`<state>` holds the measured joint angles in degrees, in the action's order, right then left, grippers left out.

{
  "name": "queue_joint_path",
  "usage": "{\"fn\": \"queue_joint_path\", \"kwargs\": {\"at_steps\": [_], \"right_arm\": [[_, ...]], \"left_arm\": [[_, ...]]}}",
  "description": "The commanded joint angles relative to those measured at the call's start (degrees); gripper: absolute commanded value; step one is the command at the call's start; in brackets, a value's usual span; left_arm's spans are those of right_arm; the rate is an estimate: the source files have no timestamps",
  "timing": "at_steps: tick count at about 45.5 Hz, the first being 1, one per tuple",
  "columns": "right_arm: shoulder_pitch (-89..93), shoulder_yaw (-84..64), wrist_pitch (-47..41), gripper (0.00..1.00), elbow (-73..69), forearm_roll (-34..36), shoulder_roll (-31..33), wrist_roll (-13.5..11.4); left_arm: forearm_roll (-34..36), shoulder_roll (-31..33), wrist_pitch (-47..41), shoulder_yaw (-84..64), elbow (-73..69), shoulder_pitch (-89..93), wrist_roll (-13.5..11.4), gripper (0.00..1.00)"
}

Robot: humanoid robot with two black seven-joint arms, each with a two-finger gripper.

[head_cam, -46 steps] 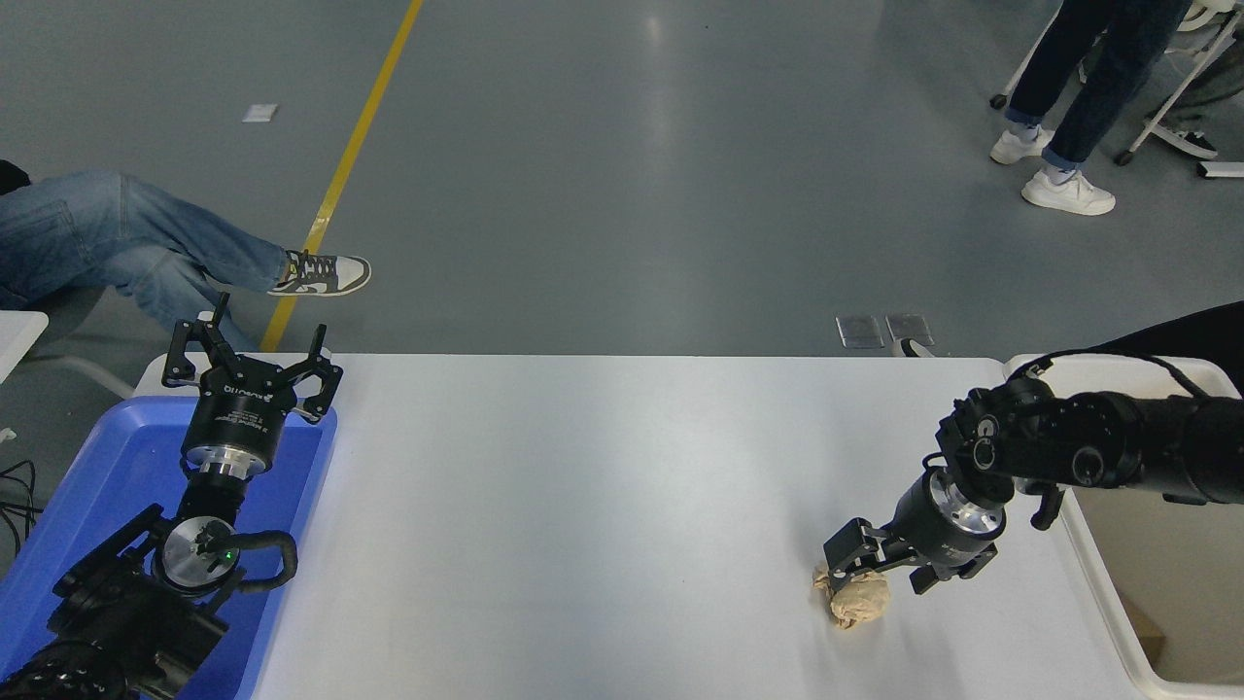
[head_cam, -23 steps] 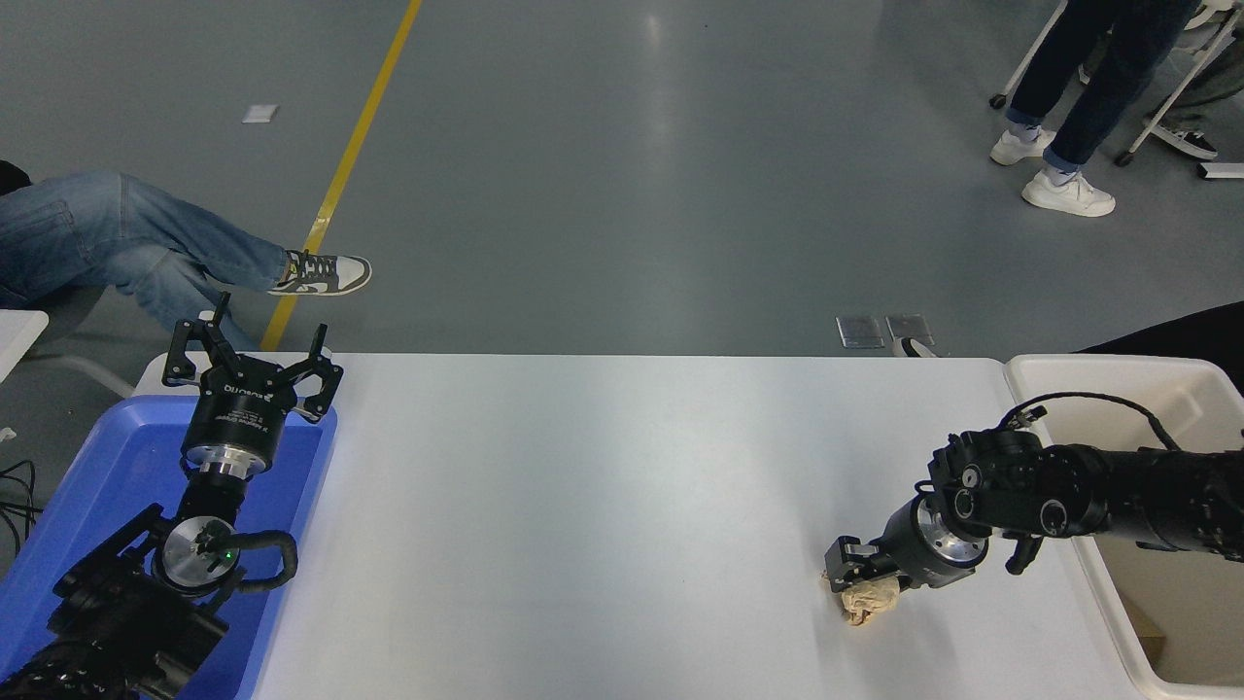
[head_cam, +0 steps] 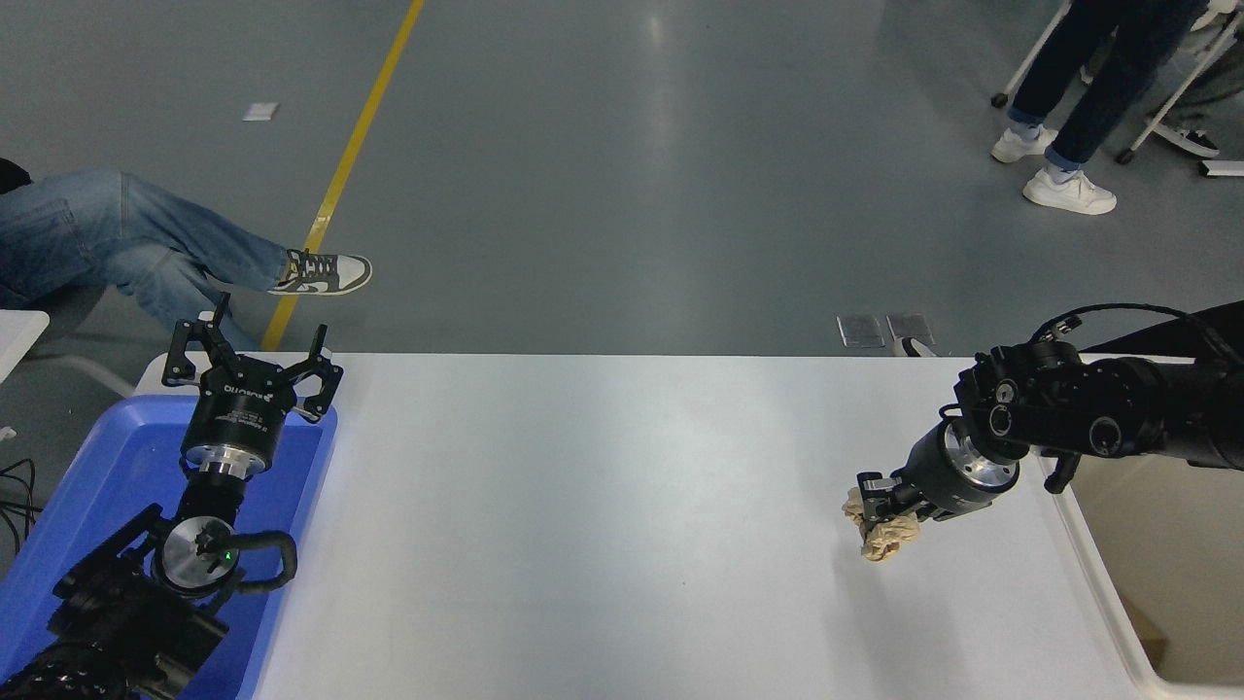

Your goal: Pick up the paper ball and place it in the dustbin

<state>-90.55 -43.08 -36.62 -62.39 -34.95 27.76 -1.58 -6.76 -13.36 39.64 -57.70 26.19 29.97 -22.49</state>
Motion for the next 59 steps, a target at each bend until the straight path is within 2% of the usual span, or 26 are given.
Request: {"fn": "queue_joint_path", "kwargs": {"at_steps": [1, 7, 16, 28, 38, 42, 49, 54, 59], "right_arm": [[-24.7, -13.5, -5.6, 0.00, -10.1, 4.5, 3.7, 0.1], [-37.0, -20.5, -8.4, 0.00, -13.2, 7.8, 1.5, 0.9], [-43.6, -22.3, -8.4, 0.00, -16.4, 8.1, 0.7, 1.1], [-44.8, -22.5, -8.4, 0.00, -17.4, 8.3, 0.3, 0.7], [-42.7, -24.1, -8.4, 0.00, -15.8, 7.1, 2.6, 0.9], [-40.5, -24.1, -8.4, 0.00, -13.9, 3.9, 5.5, 1.0], [-34.3, -23.1, -8.4, 0.00, -6.3, -6.8, 14.0, 1.5], [-27.7, -20.0, -8.4, 0.00, 1.2, -11.7, 20.0, 4.0], [-16.4, -16.7, -5.1, 0.00, 9.9, -15.8, 22.2, 7.1]], "left_arm": [[0.0, 0.0, 0.1, 0.0, 0.1, 0.0, 0.1, 1.00], [0.0, 0.0, 0.1, 0.1, 0.0, 0.1, 0.1, 1.00], [0.0, 0.0, 0.1, 0.1, 0.0, 0.1, 0.1, 1.00], [0.0, 0.0, 0.1, 0.1, 0.0, 0.0, 0.1, 1.00], [0.0, 0.0, 0.1, 0.1, 0.0, 0.1, 0.1, 1.00], [0.0, 0.0, 0.1, 0.1, 0.0, 0.0, 0.1, 1.00], [0.0, 0.0, 0.1, 0.1, 0.0, 0.1, 0.1, 1.00], [0.0, 0.0, 0.1, 0.1, 0.0, 0.1, 0.0, 1.00], [0.0, 0.0, 0.1, 0.1, 0.0, 0.0, 0.0, 1.00]]}}
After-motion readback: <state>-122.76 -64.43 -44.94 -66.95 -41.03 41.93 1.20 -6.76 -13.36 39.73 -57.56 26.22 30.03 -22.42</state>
